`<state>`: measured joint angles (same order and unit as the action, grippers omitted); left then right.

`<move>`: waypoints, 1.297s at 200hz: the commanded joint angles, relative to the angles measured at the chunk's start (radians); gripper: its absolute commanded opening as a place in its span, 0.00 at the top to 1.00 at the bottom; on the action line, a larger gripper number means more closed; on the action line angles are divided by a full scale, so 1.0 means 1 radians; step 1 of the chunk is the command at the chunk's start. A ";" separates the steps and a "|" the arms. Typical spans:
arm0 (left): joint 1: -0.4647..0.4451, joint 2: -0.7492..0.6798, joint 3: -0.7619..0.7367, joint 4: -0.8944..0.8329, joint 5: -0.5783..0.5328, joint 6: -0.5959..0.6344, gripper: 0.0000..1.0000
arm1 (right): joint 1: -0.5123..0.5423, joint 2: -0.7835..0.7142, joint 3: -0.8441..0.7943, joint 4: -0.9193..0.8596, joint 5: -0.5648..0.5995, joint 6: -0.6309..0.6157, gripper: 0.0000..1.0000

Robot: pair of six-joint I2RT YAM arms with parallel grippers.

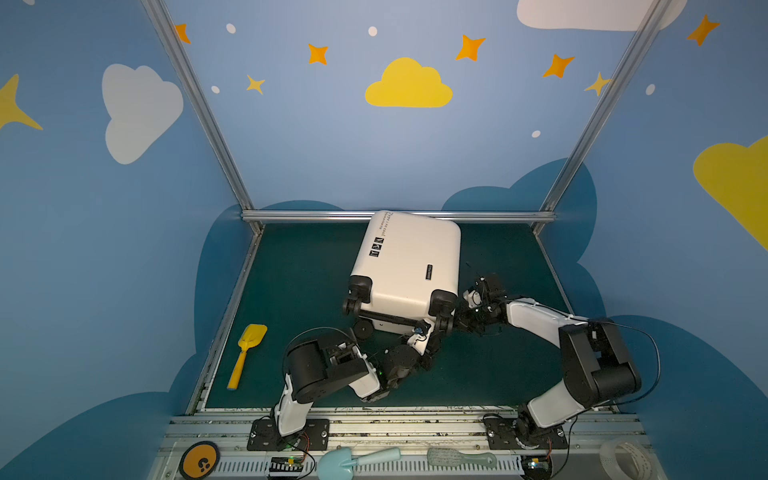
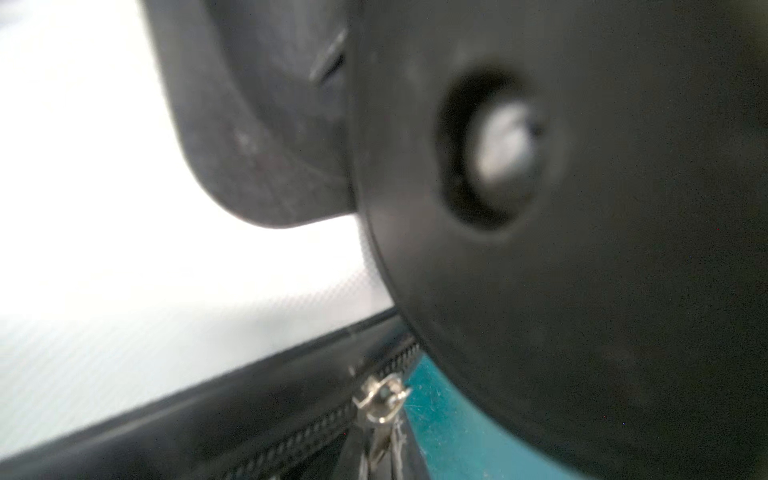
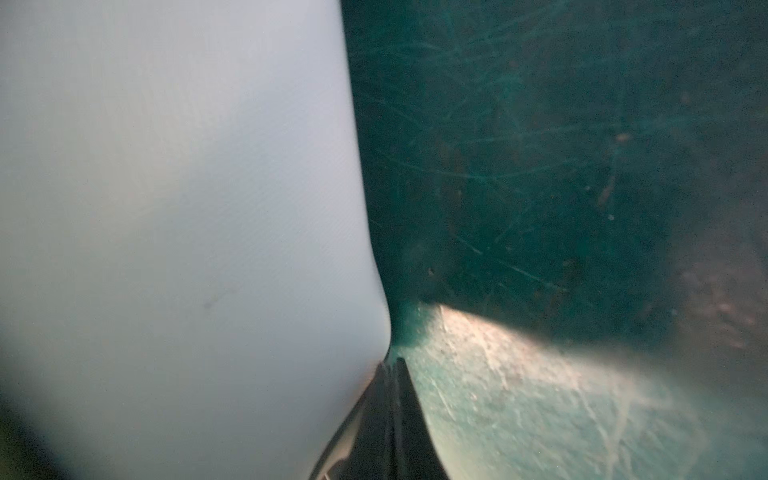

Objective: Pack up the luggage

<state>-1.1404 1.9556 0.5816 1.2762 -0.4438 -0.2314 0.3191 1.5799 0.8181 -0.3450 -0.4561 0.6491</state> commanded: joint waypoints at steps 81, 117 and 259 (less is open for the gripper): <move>-0.014 -0.108 0.011 0.008 0.001 0.029 0.97 | 0.022 0.023 0.047 0.017 -0.042 0.000 1.00; -0.055 -0.085 0.061 -0.065 -0.004 0.103 0.97 | 0.034 0.032 0.052 0.023 -0.044 0.004 1.00; -0.140 0.017 0.084 0.121 -0.125 0.310 0.97 | 0.063 0.040 0.067 0.016 -0.035 0.010 1.00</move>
<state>-1.2259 1.9747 0.6430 1.2255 -0.6415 -0.0967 0.3264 1.6047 0.8440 -0.3706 -0.4133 0.6693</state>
